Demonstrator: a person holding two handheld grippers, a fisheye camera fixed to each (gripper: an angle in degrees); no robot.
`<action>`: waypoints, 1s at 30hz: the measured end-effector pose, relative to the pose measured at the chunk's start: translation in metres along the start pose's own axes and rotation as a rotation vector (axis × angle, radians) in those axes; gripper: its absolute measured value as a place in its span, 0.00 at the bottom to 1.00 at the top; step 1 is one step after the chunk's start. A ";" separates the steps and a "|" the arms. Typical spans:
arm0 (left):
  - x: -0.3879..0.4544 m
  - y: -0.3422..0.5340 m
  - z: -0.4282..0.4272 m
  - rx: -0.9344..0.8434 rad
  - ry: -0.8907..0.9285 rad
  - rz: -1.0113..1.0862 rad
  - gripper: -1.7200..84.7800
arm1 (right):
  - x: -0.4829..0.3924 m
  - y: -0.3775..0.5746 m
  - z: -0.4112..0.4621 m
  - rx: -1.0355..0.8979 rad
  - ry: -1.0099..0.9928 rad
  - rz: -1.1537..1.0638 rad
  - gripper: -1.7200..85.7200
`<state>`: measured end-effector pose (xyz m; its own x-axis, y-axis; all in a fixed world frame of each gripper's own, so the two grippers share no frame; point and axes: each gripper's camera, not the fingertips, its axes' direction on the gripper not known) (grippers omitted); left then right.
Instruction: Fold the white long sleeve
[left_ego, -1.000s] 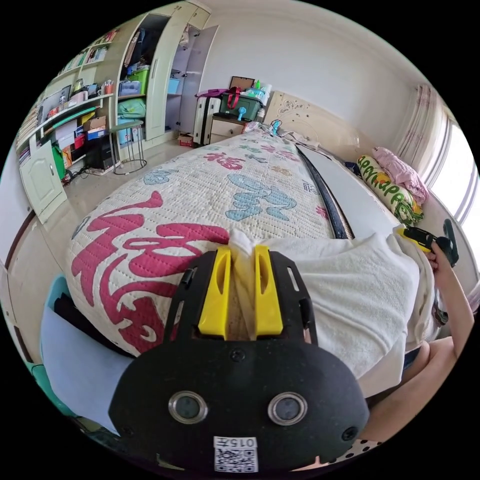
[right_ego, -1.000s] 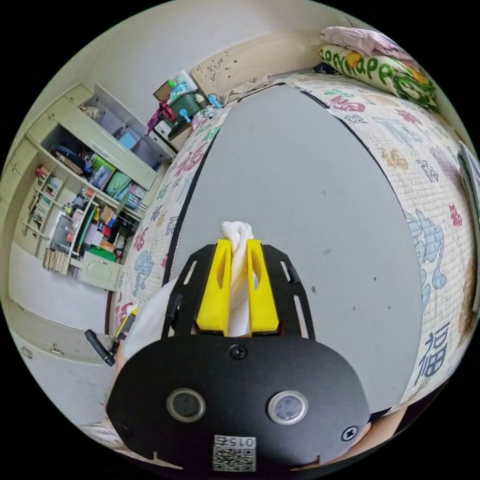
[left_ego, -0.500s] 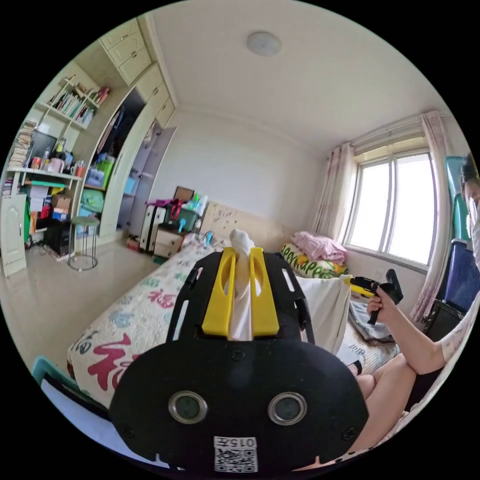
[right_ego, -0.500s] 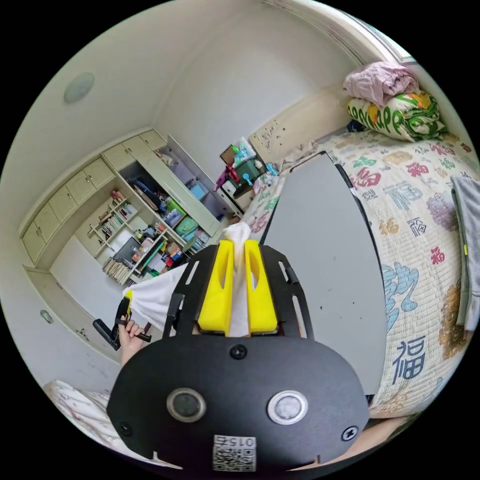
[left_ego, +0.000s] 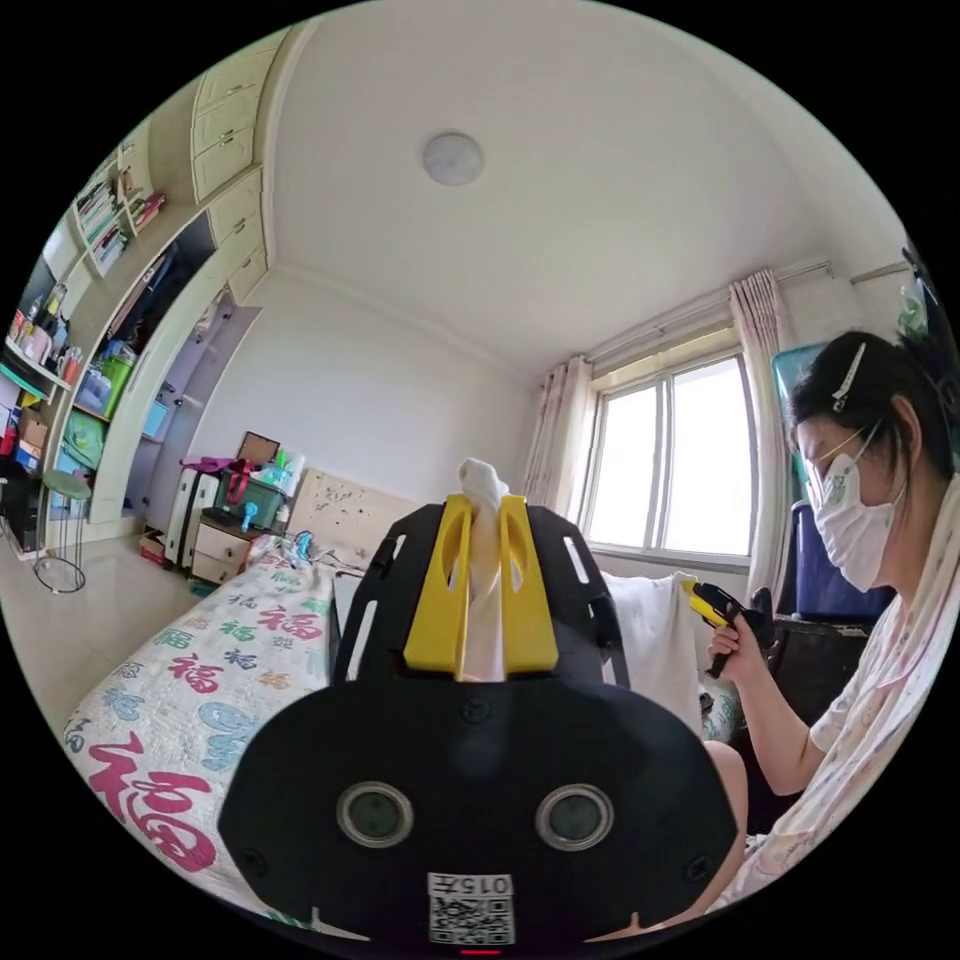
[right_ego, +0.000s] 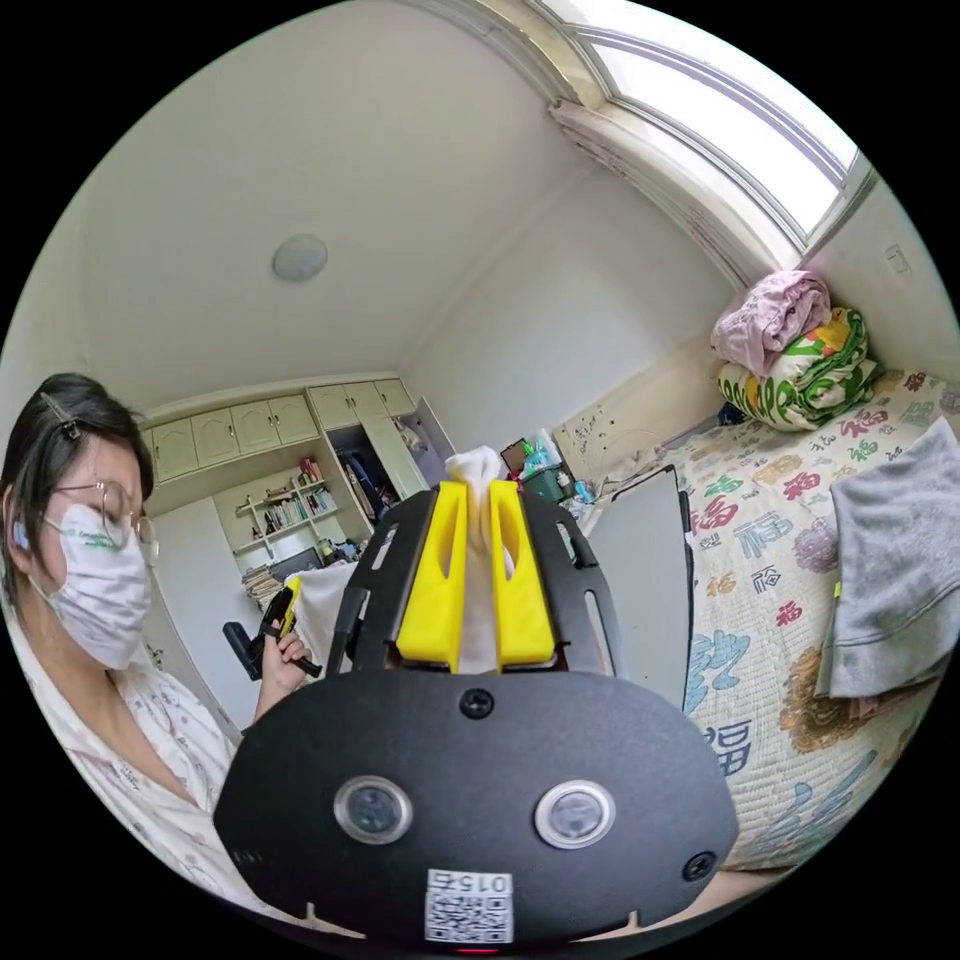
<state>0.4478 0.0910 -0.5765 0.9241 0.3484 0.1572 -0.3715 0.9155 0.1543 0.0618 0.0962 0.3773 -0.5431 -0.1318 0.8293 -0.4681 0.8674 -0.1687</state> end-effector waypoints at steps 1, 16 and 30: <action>-0.003 0.002 0.008 -0.013 0.023 -0.010 0.04 | -0.007 -0.009 -0.002 0.006 0.011 -0.019 0.07; -0.130 0.070 0.194 -0.317 -0.319 -0.137 0.11 | 0.082 -0.006 0.256 -0.381 0.494 -0.040 0.09; -0.189 0.122 0.142 -0.872 -0.275 -0.331 0.15 | 0.174 0.112 0.198 -0.941 0.437 0.089 0.15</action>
<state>0.2154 0.1085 -0.4492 0.8752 0.0888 0.4756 0.2030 0.8250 -0.5274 -0.2229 0.0752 0.3975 -0.1611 -0.0261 0.9866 0.3958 0.9140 0.0888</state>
